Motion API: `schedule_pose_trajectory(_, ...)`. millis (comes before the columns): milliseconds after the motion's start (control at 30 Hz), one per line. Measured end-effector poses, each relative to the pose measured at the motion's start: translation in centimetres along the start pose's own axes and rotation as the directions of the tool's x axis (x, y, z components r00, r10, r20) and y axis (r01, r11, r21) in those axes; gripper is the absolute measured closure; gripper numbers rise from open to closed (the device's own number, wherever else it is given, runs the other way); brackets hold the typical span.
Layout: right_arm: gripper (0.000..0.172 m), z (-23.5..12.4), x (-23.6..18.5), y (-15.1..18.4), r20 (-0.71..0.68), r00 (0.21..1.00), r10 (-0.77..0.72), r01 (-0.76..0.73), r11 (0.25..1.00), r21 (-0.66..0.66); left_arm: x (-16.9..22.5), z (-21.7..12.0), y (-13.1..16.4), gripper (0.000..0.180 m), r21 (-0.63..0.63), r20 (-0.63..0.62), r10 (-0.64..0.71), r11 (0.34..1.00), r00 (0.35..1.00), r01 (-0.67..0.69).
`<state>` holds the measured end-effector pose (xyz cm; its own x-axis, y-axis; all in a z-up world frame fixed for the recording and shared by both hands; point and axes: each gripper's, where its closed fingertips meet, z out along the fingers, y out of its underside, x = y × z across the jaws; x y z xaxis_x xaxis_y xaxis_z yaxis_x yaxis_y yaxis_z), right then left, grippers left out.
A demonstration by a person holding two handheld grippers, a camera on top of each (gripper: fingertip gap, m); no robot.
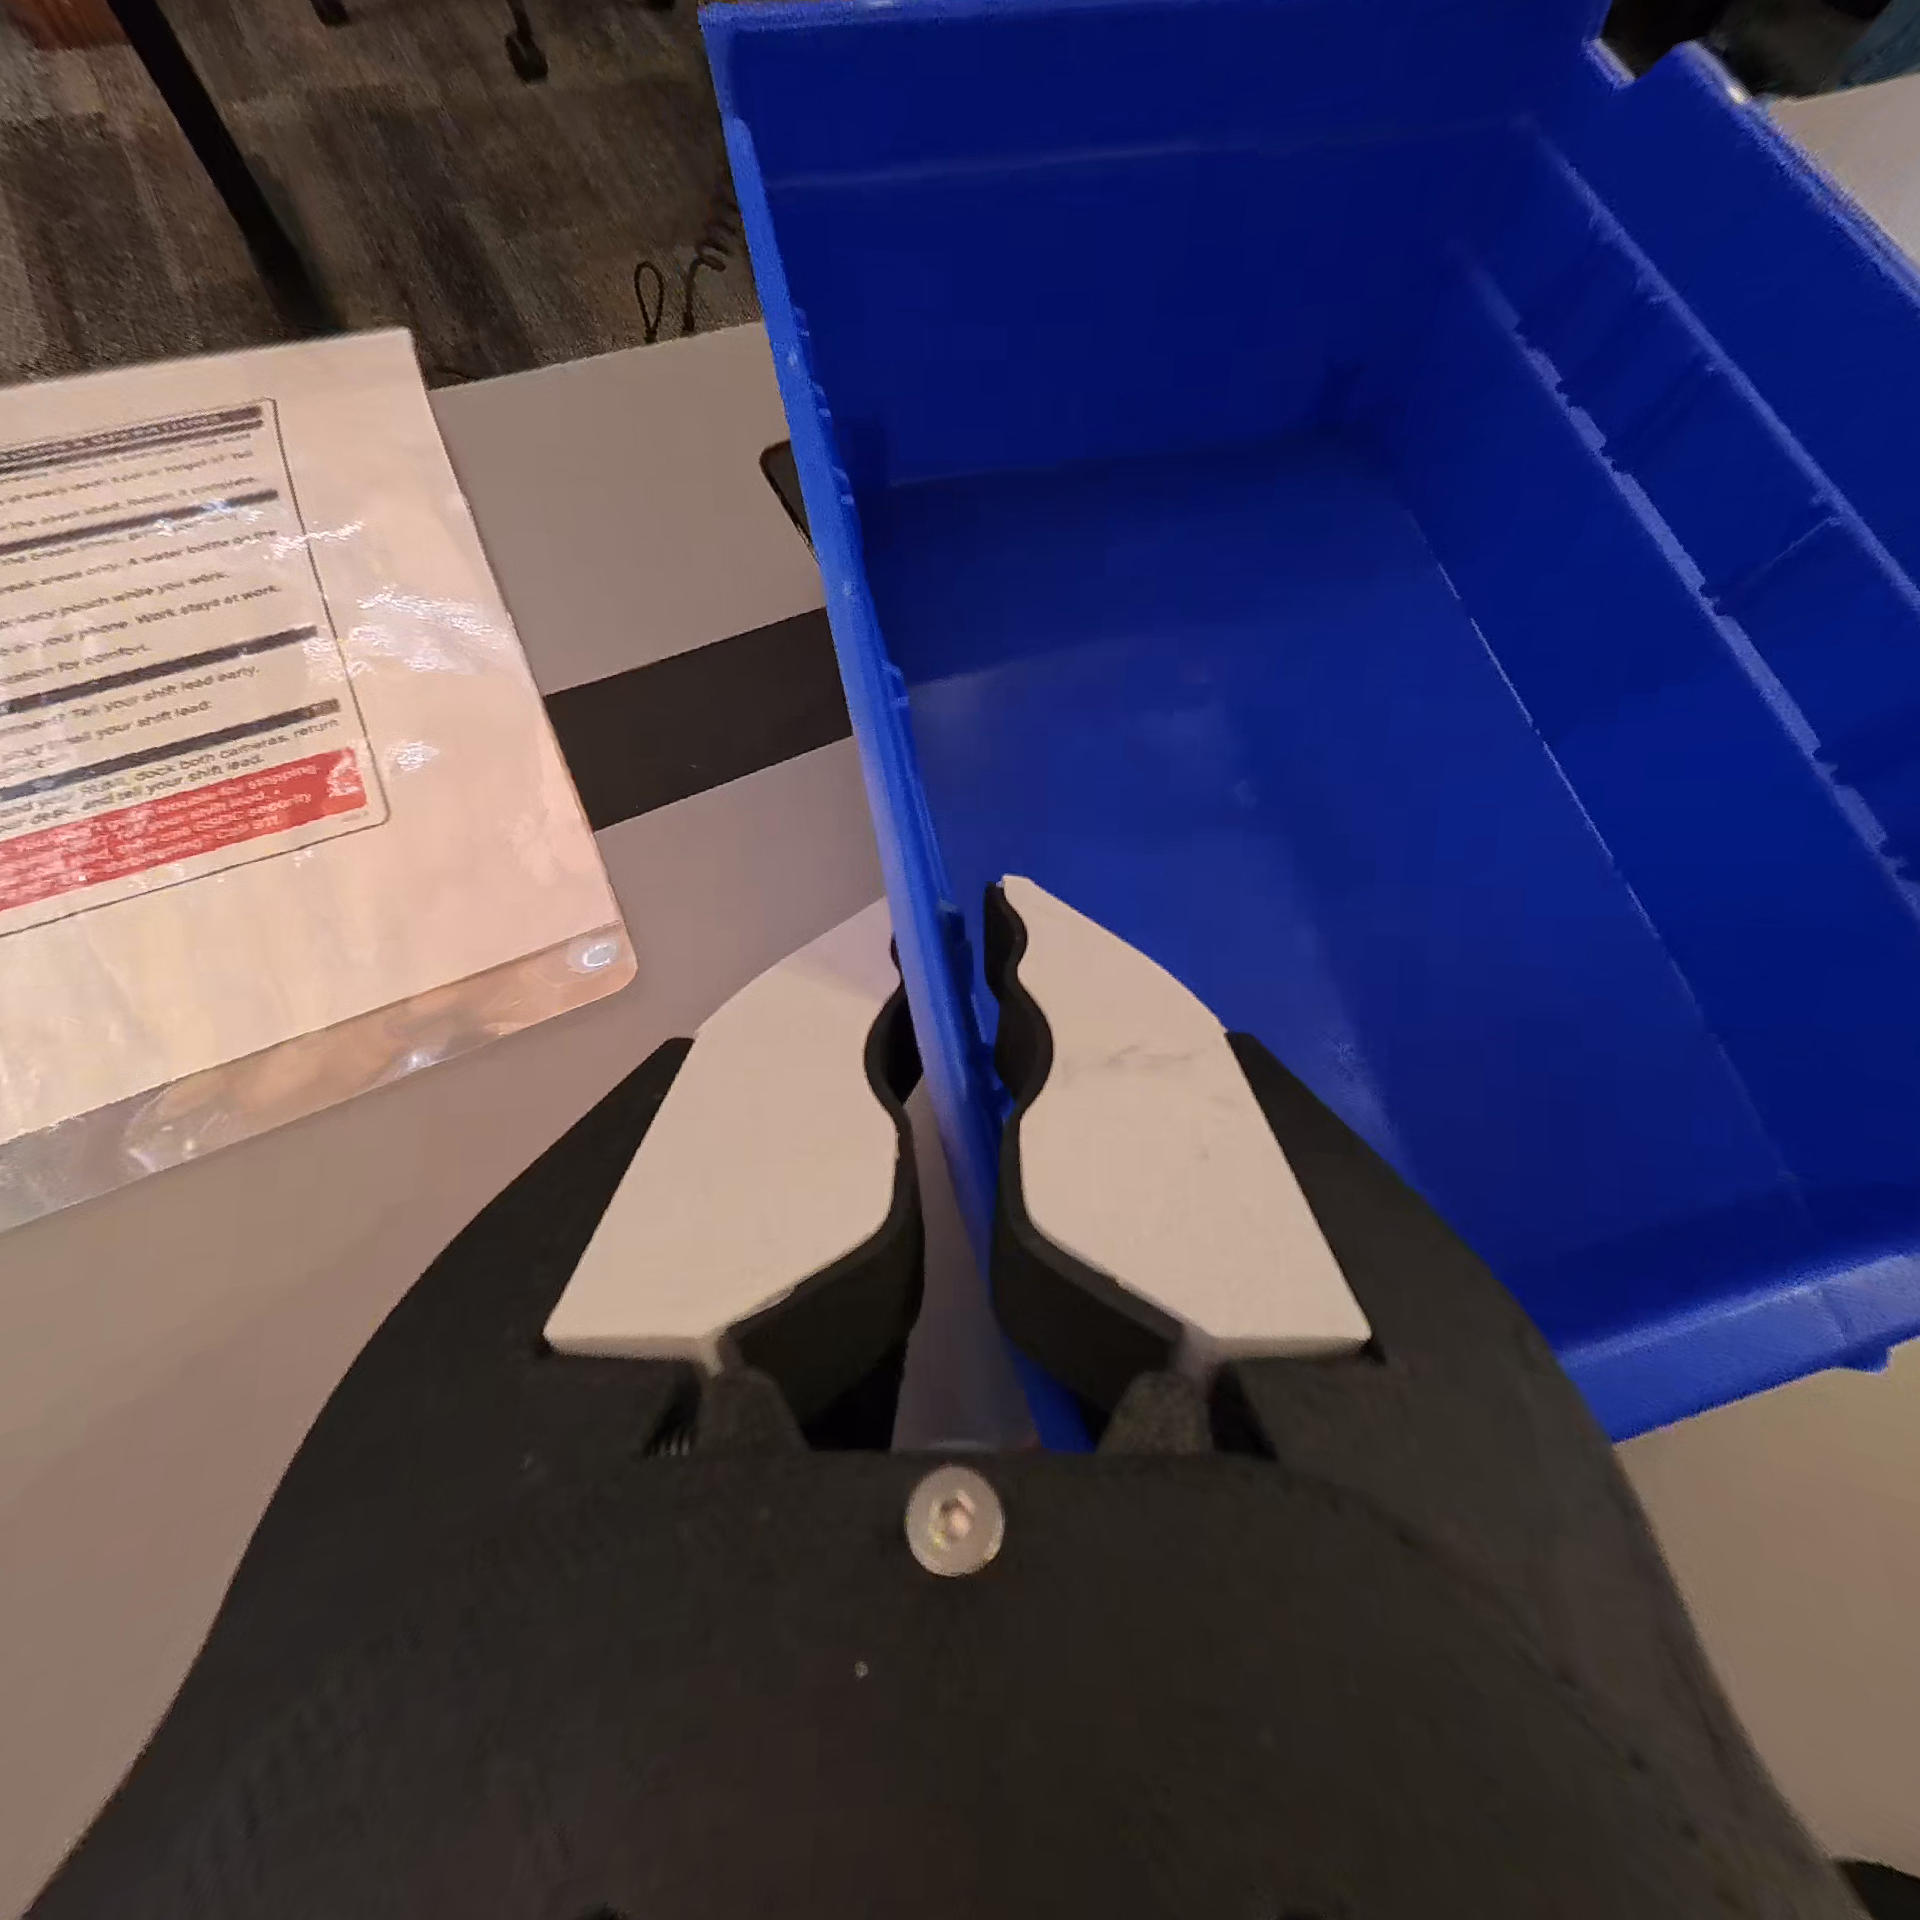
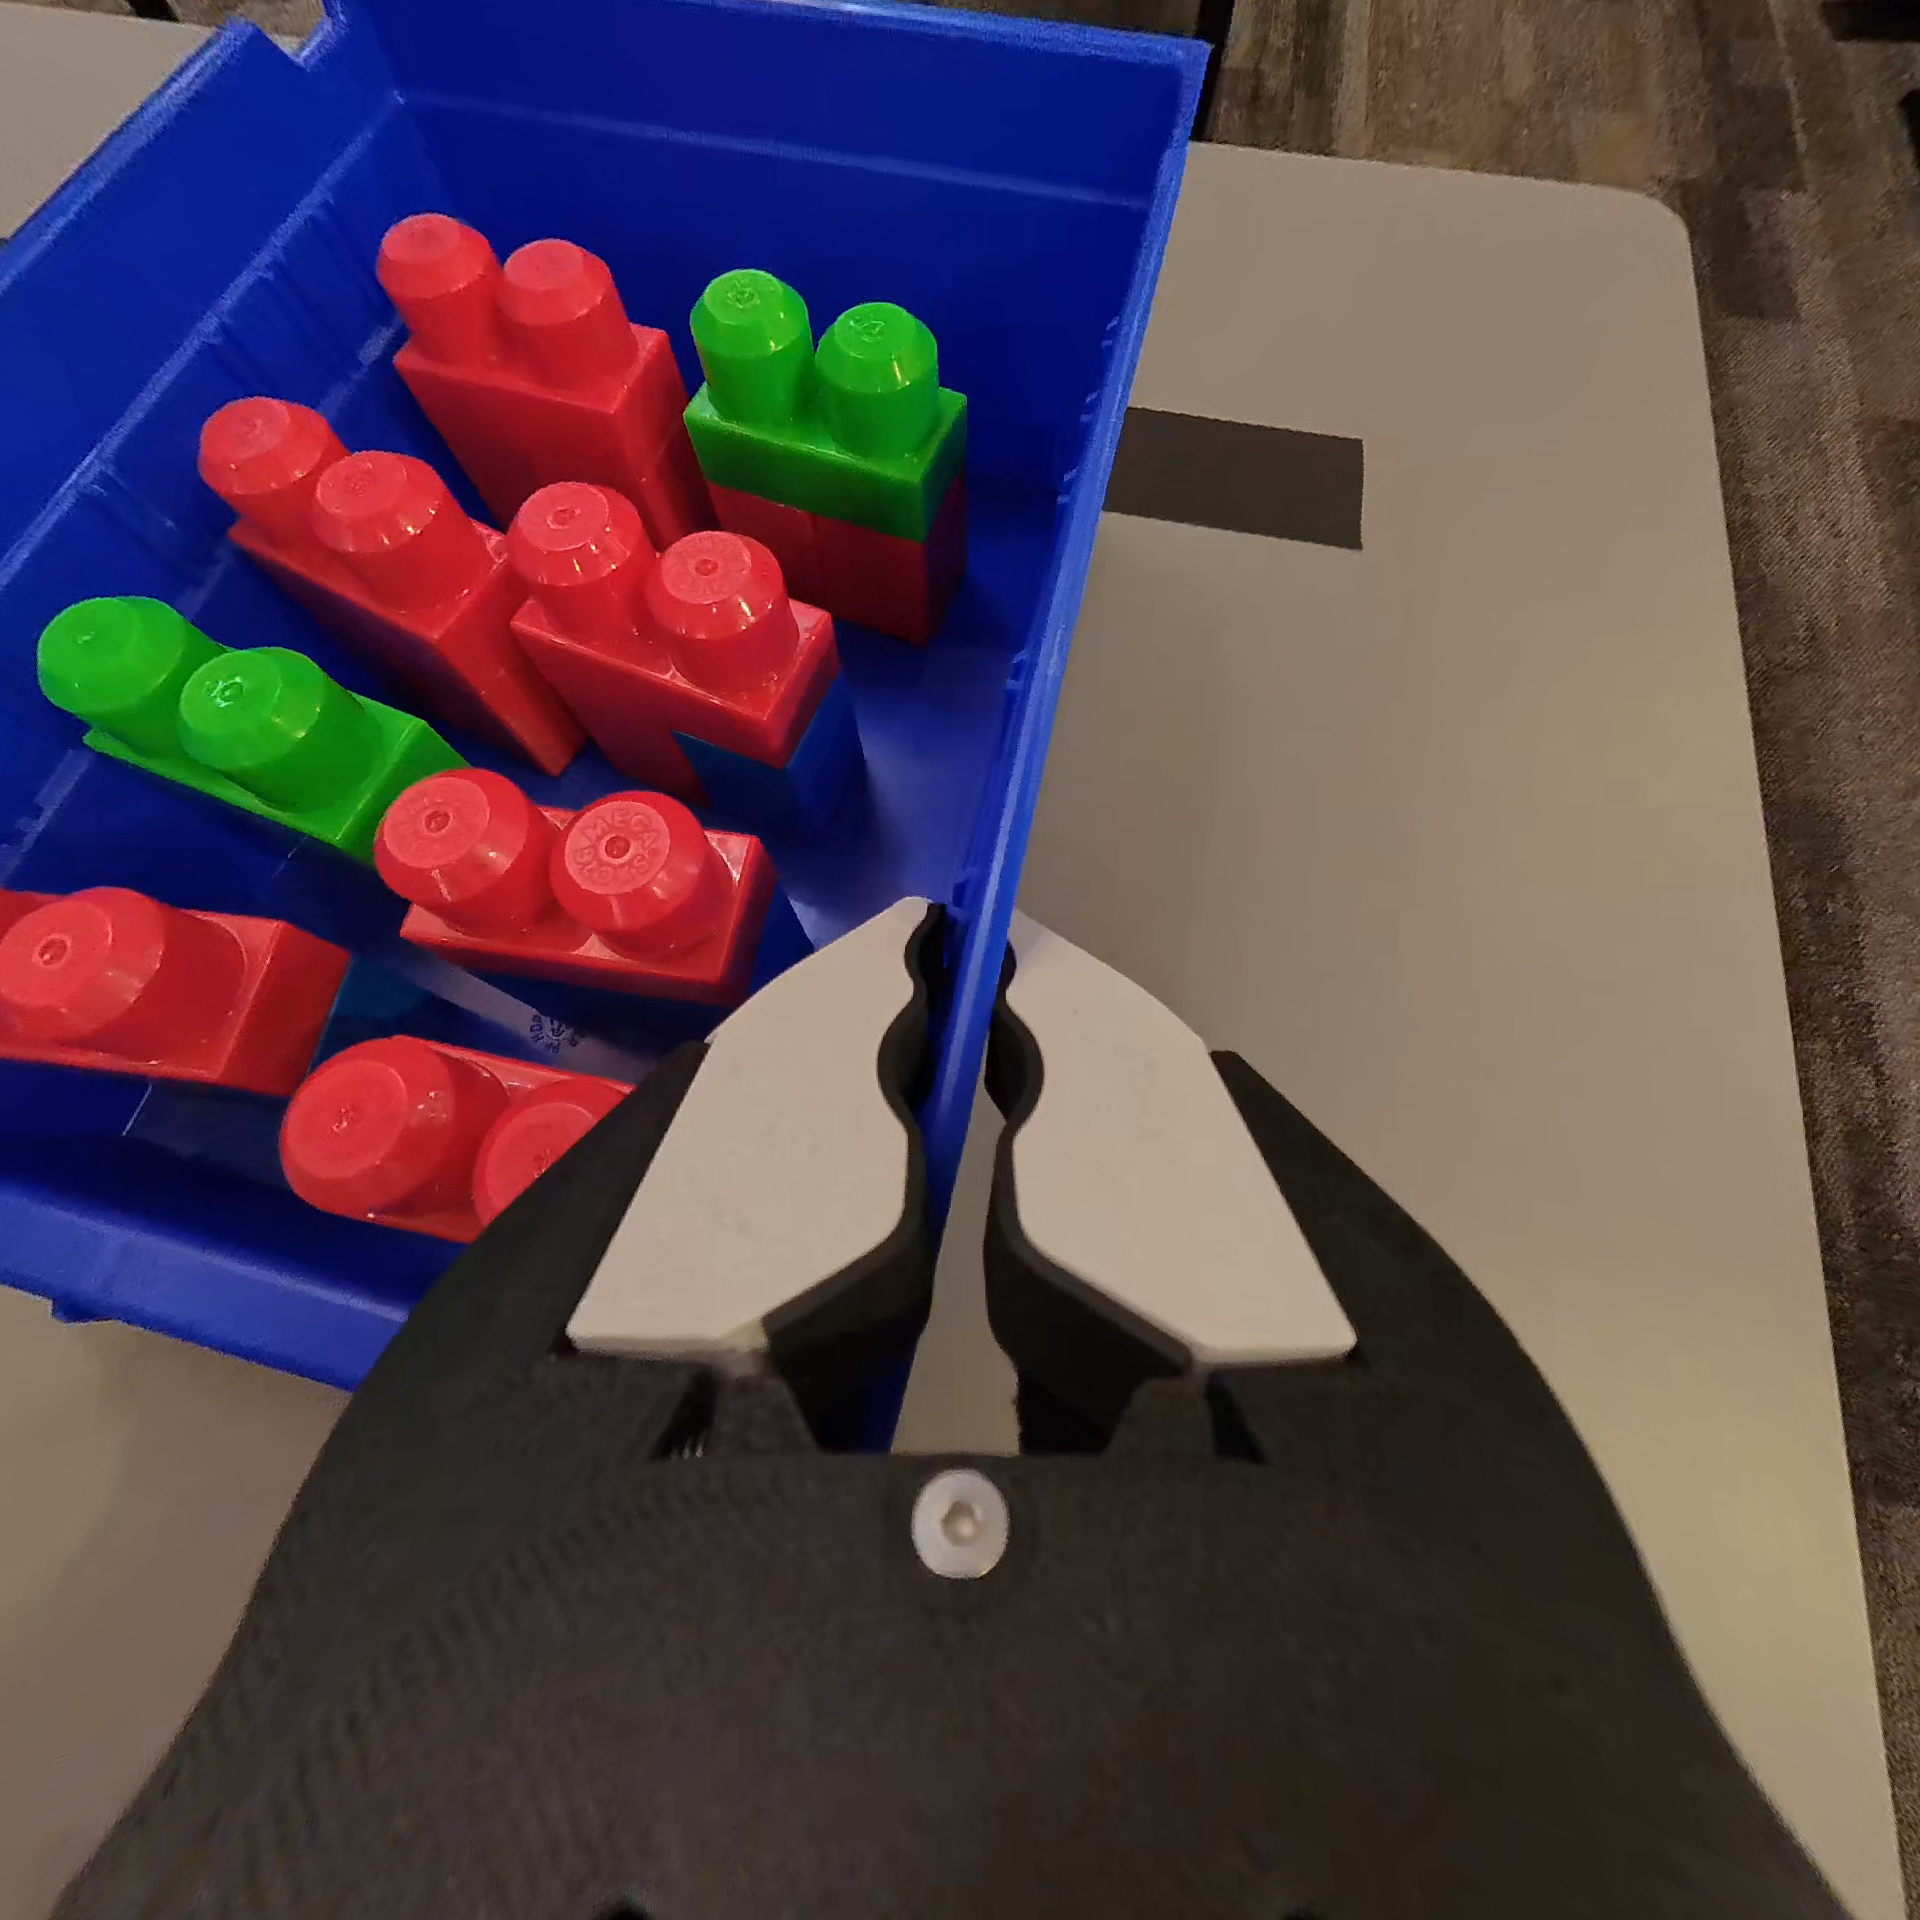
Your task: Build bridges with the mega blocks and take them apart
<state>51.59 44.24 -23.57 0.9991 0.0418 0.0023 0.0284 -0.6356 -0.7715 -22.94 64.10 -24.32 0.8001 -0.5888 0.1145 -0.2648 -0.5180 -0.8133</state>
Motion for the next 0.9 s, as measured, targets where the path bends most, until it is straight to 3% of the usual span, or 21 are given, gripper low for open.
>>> schedule_pose_trajectory(500,0.167,-6.9,-2.9,2.9,0.106,0.994,-0.03,0.046,0.987,-0.153,-1.3,-6.3,0.0,0.174,-0.001,0.061,0.017,1.0,0.998,-0.017)
schedule_pose_trajectory(900,0.167,-10.4,-10.8,4.4,0.207,0.966,-0.154,0.191,0.966,-0.174,-1.9,-13.6,0.3,0.174,0.065,0.104,0.011,0.998,0.995,-0.018)
